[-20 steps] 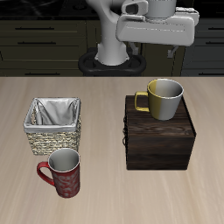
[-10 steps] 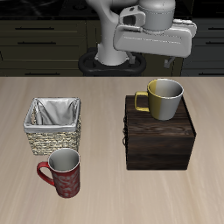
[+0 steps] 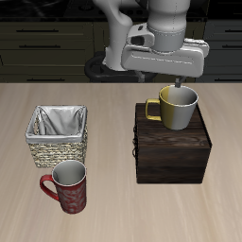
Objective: Place the white and yellow mug in the basket
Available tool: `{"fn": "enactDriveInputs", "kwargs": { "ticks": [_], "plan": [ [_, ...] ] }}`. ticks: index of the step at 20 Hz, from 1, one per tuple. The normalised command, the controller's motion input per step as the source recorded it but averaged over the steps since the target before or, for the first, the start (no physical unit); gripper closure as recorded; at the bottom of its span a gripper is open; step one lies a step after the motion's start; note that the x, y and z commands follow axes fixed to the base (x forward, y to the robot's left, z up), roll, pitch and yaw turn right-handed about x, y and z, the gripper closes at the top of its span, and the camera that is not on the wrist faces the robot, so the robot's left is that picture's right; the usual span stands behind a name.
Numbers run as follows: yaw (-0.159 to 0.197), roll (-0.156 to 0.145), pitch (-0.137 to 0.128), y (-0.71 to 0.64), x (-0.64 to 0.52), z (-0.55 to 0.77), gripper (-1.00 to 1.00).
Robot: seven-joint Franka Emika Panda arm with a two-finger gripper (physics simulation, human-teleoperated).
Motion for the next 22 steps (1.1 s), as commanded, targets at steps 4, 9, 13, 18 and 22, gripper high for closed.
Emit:
{"fn": "enactDriveInputs", "kwargs": {
  "ticks": [4,9,13,18,22],
  "plan": [
    [-0.007,0.029,0.04,0.05,-0.11,-0.34,-1.0],
    [-0.016,0.063,0.047,0.08,-0.16,-0.33,-1.0],
    [0.032,0.032,0.016,0.08,-0.2,-0.23,1.0],
    [0.006,0.037,-0.004,0.03,-0.16,-0.08,1.0],
    [-0.003,0.017,0.011,-0.02,-0.05,-0.04,1.0]
  ]
}}
